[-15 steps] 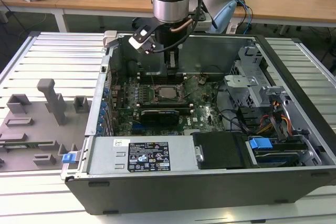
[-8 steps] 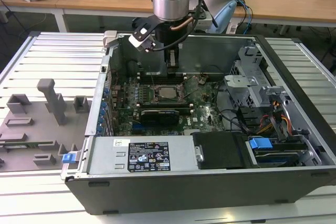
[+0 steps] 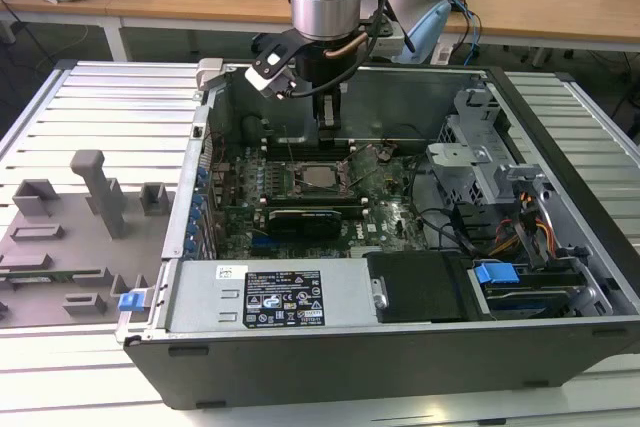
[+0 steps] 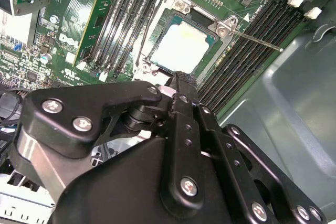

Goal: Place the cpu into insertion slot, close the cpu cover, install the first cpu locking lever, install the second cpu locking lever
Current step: 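Close the cpu cover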

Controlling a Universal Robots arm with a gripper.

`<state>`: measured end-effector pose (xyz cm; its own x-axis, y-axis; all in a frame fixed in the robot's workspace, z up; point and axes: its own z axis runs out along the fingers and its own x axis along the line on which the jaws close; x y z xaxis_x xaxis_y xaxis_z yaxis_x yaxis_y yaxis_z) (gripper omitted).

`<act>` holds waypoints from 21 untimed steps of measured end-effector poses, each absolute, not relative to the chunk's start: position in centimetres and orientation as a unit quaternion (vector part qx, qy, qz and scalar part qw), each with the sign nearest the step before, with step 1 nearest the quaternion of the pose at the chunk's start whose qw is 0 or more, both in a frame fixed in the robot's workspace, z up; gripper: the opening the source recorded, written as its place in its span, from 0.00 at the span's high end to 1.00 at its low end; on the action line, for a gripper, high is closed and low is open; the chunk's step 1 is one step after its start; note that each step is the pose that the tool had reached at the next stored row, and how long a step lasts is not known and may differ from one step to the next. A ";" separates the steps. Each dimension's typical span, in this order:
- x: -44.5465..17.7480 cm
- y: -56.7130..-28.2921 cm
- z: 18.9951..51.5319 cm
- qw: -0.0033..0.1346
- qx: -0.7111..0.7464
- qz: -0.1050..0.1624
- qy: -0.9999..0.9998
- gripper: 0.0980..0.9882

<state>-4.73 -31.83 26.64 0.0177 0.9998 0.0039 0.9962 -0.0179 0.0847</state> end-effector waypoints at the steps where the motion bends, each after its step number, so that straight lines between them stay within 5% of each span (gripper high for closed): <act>1: -4.7 -31.8 26.6 0.029 0.713 0.031 0.700 0.99; 21: -1.5 -31.8 27.0 0.029 0.713 0.031 0.700 0.99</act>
